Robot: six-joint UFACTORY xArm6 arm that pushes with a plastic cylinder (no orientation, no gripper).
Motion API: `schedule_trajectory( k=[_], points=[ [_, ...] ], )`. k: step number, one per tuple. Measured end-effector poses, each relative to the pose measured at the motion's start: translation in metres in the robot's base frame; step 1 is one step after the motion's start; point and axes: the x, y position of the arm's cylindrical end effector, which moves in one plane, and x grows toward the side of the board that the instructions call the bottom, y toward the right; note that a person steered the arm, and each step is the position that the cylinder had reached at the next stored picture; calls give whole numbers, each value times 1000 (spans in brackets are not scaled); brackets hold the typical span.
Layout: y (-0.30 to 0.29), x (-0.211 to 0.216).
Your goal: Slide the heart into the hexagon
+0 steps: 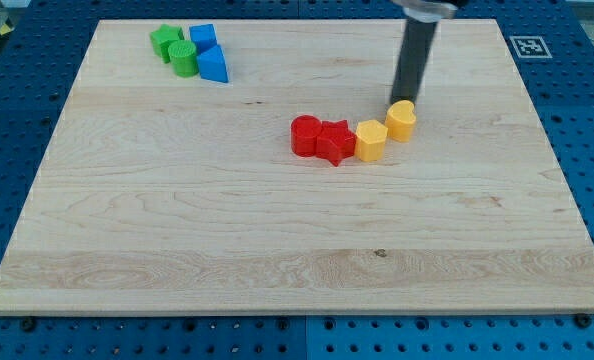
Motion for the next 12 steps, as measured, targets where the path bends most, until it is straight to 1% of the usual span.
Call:
schedule_trajectory(
  k=[1,3,4,5,7,8,9,10,11,12],
  points=[
    [8,7],
    [4,8],
    [4,-24],
    [-3,-14],
    [-6,22],
    [-6,22],
    [-18,9],
    [-27,-21],
    [-29,-42],
    [-63,-70]
  ],
)
